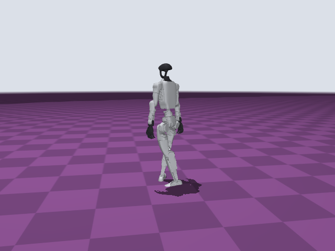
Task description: Upper body actions
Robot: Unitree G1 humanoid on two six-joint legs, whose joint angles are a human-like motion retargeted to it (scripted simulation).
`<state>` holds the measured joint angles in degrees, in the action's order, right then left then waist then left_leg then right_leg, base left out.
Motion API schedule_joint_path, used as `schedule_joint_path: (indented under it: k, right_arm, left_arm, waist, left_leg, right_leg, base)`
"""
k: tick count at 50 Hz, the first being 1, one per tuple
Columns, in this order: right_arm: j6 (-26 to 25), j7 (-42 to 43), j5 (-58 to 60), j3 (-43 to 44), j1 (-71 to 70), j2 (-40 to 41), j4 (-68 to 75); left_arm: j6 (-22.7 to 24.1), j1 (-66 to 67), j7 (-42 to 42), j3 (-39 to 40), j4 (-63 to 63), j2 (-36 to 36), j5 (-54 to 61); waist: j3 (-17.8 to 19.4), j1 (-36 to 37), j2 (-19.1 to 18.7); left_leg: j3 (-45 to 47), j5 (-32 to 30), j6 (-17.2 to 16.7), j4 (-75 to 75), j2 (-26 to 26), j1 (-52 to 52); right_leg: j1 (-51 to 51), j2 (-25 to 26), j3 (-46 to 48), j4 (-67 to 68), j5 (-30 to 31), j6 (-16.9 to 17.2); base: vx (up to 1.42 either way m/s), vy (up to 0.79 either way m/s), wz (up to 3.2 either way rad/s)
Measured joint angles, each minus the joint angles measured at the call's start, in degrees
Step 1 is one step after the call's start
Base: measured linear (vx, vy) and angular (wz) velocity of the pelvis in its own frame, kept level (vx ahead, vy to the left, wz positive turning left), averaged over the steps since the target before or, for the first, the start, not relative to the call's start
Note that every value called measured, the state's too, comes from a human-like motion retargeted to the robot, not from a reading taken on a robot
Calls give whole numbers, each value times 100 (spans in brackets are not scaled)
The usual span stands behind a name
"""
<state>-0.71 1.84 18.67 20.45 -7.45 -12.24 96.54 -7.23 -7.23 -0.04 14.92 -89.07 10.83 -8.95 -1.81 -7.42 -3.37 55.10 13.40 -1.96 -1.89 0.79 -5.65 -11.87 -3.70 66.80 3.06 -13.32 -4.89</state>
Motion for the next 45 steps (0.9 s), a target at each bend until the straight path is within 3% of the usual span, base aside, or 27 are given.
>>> schedule_joint_path:
  k: [4,12,15,21,23,25,28,33,38,45]
  right_arm:
    - [-163,45,-794,483,229,-43,86]
    - [-269,23,-985,892,777,220,86]
    - [-303,-19,-600,805,828,342,86]
    - [-258,-193,61,234,652,523,86]
    - [-218,-257,309,-9,501,570,27]
    - [-193,-319,577,-278,345,619,-124]
    - [-136,-393,908,-687,85,666,-367]
    - [-11,-516,1100,-1161,-312,736,-705]
    - [54,-561,1021,-1168,-367,782,-838]
    - [2,-483,776,-870,-67,626,-535]
  left_arm:
    - [8,-60,43,111,129,-58,72]
    - [225,261,-83,300,122,-567,279]
    - [307,437,-181,256,11,-715,222]
    - [302,667,-72,67,-222,-794,-19]
    - [296,693,-62,14,-252,-801,-37]
    - [302,707,-30,5,-262,-822,-13]
    - [333,715,33,31,-238,-876,66]
    - [317,612,26,44,-146,-848,100]
    - [261,512,-24,27,-81,-797,55]
    - [290,439,-62,17,40,-856,115]
  waist:
    - [-82,-205,-67]
    - [-605,-276,-159]
    - [-784,-369,-74]
    - [-828,-141,538]
    - [-742,33,680]
    - [-663,178,753]
    - [-529,350,725]
    - [-225,347,666]
    - [-186,396,534]
    - [-131,579,266]
  left_leg:
    - [108,-76,-135,-172,72,-168]
    - [13,-925,-121,-291,3,-572]
    - [-112,-1529,140,-567,-10,-717]
    - [-963,-2954,1092,-1993,-48,-719]
    - [-1375,-3328,1093,-2631,37,-531]
    - [-1849,-3099,859,-3131,55,-241]
    - [-2968,-2710,546,-3475,-332,409]
    - [-3335,-1802,749,-3598,-65,917]
    - [-4160,-1375,596,-2840,-116,1435]
    - [-5786,-1234,-124,-1058,-490,1393]
  right_leg:
    - [-60,138,-425,-47,373,-410]
    - [16,113,-1088,158,614,-278]
    - [140,67,-1346,97,517,-250]
    - [468,-313,-2342,12,530,-245]
    - [559,-357,-2742,-26,582,-271]
    - [615,-345,-3132,-93,666,-306]
    - [667,-220,-3694,-210,825,-370]
    - [835,-93,-4212,-348,1031,-438]
    - [890,76,-4519,-387,1115,-430]
    - [1128,457,-4907,-351,1038,-419]
  base:
    - [-18,-7,-90]
    - [1,-11,-71]
    - [7,-15,-61]
    - [10,-15,-124]
    - [5,-11,-172]
    - [1,-11,-179]
    - [0,-6,-173]
    - [2,-9,-125]
    - [12,-9,-92]
    - [25,-7,-71]
